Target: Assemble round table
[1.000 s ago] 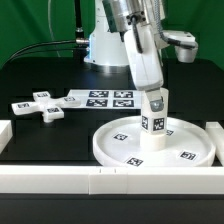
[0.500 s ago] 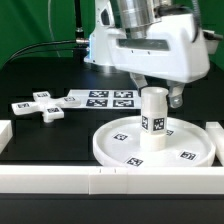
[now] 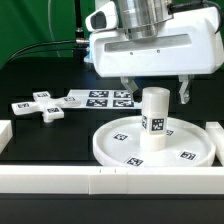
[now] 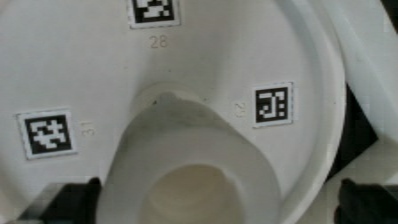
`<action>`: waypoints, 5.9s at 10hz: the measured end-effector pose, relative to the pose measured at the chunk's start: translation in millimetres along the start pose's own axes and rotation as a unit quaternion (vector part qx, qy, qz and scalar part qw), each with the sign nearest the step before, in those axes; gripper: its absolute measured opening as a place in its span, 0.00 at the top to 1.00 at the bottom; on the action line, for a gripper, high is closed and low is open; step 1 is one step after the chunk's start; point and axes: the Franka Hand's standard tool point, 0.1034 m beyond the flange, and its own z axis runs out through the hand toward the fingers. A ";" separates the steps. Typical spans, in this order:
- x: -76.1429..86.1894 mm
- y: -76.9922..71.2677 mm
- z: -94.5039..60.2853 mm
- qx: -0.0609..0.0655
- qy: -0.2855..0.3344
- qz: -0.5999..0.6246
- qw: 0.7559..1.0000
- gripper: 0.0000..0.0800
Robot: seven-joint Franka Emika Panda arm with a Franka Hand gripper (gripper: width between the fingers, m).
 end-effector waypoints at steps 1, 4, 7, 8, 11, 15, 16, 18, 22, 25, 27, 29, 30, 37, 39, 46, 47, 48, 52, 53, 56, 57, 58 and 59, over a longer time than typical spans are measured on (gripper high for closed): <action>-0.2 0.7 0.6 -0.006 0.000 -0.049 0.999 0.19; 0.8 1.5 0.4 -0.017 0.002 -0.218 0.976 0.19; 2.9 4.3 -0.1 -0.022 0.001 -0.308 0.951 0.19; 3.1 4.7 0.0 -0.022 0.000 -0.342 0.940 0.19; -3.1 1.5 3.8 -0.035 -0.007 -0.440 0.897 0.19; 1.5 4.1 2.2 -0.047 -0.011 -0.594 0.803 0.19; 2.3 5.2 2.0 -0.050 -0.013 -0.619 0.784 0.19; 3.7 7.3 1.6 -0.053 -0.017 -0.668 0.742 0.19; 3.6 2.5 1.6 -0.077 -0.027 -0.785 0.614 0.19; 1.5 0.7 2.3 -0.088 -0.048 -0.850 0.518 0.19; -0.1 2.7 3.7 -0.089 -0.056 -0.872 0.478 0.19; -1.4 3.0 4.6 -0.091 -0.063 -0.893 0.436 0.19; -1.2 3.4 4.6 -0.092 -0.064 -0.896 0.429 0.19; 0.4 7.0 5.3 -0.093 -0.068 -0.901 0.418 0.49; 0.4 7.1 5.4 -0.094 -0.067 -0.894 0.433 0.49; -6.4 8.6 8.7 -0.108 -0.062 -0.708 0.696 0.49; -6.6 8.6 8.8 -0.110 -0.057 -0.676 0.726 0.49; -6.7 8.5 8.9 -0.112 -0.054 -0.652 0.748 0.49; -7.4 10.6 9.2 -0.106 -0.034 -0.500 0.859 0.49; -7.6 10.3 9.5 -0.103 -0.025 -0.439 0.892 0.49; -8.6 9.4 10.4 -0.104 -0.008 -0.322 0.941 0.49; -8.6 9.6 10.4 -0.102 -0.005 -0.294 0.950 0.49; -8.3 10.0 10.4 -0.100 -0.003 -0.263 0.959 0.49; -8.2 10.1 10.3 -0.098 -0.001 -0.238 0.966 0.49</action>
Offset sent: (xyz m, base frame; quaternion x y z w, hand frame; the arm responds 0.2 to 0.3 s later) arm 0.0039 -0.0014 0.0018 -0.0274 0.0202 -0.3082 0.9507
